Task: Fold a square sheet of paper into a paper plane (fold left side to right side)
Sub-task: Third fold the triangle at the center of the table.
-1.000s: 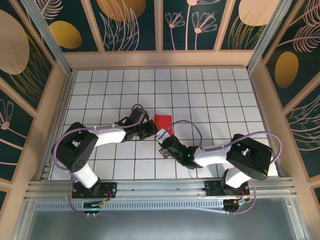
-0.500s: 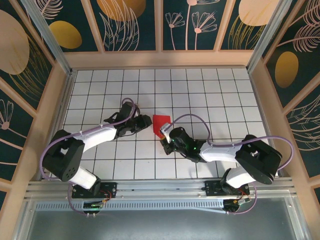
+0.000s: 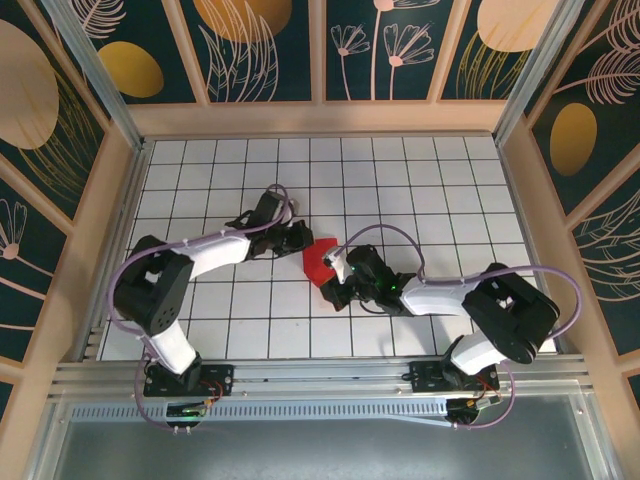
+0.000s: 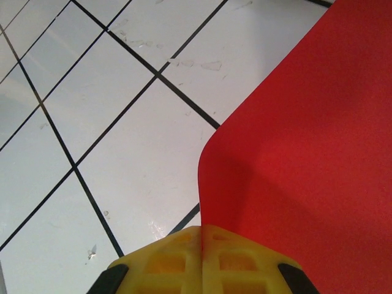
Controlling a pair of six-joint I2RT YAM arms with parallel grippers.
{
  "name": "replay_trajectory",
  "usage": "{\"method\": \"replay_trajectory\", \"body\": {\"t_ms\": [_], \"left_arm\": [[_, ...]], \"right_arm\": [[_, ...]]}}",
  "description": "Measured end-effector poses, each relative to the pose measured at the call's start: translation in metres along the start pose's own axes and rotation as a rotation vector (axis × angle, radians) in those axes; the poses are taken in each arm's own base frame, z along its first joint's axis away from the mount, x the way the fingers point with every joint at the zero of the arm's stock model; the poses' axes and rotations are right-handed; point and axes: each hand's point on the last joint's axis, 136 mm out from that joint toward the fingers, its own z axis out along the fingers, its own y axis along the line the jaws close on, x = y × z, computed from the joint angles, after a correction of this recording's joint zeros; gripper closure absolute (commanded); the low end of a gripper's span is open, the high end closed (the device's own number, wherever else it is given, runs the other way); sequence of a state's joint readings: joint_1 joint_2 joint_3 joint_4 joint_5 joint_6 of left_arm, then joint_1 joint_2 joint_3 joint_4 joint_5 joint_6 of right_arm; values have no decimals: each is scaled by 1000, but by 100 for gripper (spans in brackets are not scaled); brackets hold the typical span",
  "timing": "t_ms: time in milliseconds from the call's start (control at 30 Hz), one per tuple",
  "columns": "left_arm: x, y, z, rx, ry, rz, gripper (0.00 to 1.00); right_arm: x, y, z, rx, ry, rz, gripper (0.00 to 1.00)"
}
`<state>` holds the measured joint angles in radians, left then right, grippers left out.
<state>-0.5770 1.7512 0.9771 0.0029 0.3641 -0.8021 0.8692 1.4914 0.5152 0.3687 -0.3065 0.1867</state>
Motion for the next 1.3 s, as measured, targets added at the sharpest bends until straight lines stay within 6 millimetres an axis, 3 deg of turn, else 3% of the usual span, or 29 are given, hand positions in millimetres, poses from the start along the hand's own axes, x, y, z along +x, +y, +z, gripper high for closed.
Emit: {"method": "replay_trajectory", "body": {"t_ms": [167,367,900,1300], "left_arm": [[12,3,27,-24,64,35,96],[21,13,39,-46,101,43,99],[24,24,44,-80,108,52,100],[24,24,46,-92,100,84,100]], "right_arm": [[-1,3,0,-42,3,25,100],[-4,4,0,-78,-7,56,100],[8,-16,5,-66,37,177,100],[3,-31,1,-37,21,239,100]]}}
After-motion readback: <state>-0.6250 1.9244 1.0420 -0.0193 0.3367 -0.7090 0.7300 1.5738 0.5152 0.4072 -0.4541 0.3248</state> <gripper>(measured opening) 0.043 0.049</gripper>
